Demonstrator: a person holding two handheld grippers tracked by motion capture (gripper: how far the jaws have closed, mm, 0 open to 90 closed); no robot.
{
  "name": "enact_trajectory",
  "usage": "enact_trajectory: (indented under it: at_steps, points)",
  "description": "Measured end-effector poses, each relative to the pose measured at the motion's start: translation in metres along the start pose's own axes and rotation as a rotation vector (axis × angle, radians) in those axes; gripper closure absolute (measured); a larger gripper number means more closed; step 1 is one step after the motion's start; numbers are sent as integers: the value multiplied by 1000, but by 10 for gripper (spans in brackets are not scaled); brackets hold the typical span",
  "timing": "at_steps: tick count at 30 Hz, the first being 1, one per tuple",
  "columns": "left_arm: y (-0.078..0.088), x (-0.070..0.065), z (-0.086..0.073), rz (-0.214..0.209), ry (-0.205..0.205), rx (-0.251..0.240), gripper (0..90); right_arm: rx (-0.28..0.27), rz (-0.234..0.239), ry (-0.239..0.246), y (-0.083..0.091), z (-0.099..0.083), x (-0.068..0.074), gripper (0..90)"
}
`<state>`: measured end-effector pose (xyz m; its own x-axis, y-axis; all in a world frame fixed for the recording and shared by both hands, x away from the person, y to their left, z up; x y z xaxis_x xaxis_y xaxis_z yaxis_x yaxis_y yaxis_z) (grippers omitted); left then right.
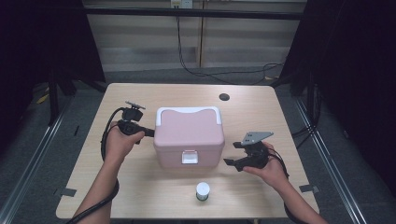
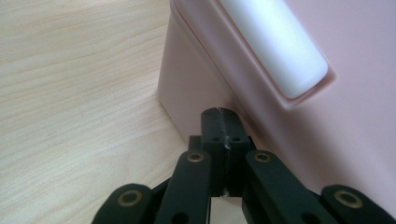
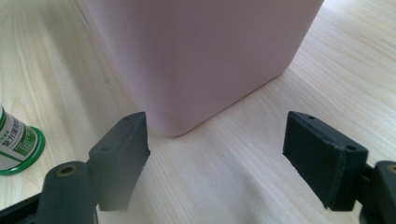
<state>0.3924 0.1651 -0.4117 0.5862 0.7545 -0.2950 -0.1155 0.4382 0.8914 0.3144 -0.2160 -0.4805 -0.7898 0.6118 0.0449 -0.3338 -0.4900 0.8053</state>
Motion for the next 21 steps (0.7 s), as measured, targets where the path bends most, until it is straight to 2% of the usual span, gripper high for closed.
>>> enact_trajectory:
  at_steps: [16,21]
  points:
    - [-7,-10,8,-7,-14,-6,900,10,6,-19,18,2,-6,233]
    - [-7,-13,9,0,-23,-7,900,-14,-3,-37,35,7,-13,233]
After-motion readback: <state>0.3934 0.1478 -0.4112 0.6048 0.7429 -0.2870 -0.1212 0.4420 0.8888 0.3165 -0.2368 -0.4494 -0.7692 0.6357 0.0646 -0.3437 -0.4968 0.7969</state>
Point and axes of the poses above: each handheld gripper's, and its own axes: y roughly backward along the jaws, z roughly out of its top, x roughly to its left, the point moved 2 cm from there along -y, roughly forward along the jaws, and after that the axes turned 14 degrees about x, right-handed, at the moved point
